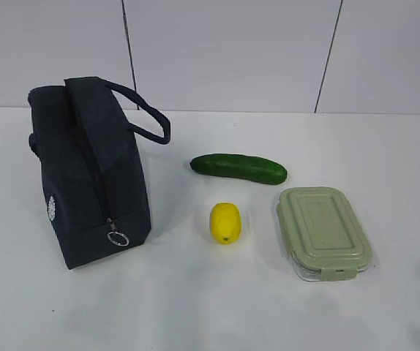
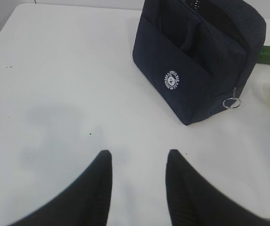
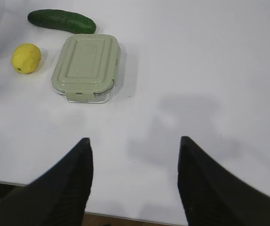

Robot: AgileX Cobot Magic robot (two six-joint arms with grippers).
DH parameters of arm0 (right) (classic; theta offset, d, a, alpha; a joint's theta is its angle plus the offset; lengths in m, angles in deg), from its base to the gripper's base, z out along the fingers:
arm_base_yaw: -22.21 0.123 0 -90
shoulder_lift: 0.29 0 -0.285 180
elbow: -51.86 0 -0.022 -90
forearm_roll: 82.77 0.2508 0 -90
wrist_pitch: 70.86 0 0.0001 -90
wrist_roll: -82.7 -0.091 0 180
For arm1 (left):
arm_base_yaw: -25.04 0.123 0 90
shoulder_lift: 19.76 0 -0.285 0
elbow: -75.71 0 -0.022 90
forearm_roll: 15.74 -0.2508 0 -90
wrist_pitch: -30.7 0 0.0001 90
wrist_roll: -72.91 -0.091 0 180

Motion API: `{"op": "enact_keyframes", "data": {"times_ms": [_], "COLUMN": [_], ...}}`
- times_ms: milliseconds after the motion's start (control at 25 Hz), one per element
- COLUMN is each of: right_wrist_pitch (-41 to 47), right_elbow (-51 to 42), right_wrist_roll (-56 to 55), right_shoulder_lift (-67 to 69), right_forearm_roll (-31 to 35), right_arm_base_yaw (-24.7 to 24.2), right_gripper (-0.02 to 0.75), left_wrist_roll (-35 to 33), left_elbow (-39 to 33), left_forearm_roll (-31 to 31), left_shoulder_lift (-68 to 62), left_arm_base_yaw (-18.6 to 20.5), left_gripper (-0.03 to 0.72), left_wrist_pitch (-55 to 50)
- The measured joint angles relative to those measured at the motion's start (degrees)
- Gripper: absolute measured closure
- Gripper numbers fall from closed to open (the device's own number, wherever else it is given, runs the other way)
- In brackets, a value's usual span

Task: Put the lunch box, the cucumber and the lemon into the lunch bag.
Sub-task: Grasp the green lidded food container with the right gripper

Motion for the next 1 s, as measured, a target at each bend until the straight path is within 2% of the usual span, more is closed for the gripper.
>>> {"op": "enact_keyframes", "data": {"times_ms": [1000], "right_wrist_pitch": [0.0], "right_elbow": [0.0], "right_wrist_roll": [0.0], "right_shoulder_lift": [0.0], "right_forearm_roll": [0.0], "right_arm_base_yaw": [0.0], "right_gripper": [0.283], "left_wrist_roll": [0.0], "left_elbow": [0.0], "left_forearm_roll": [0.0], "left_shoulder_lift": [0.0], "left_arm_base_yaw": [0.0], "left_gripper": [0.433], "left_wrist_pitch": [0.0]}}
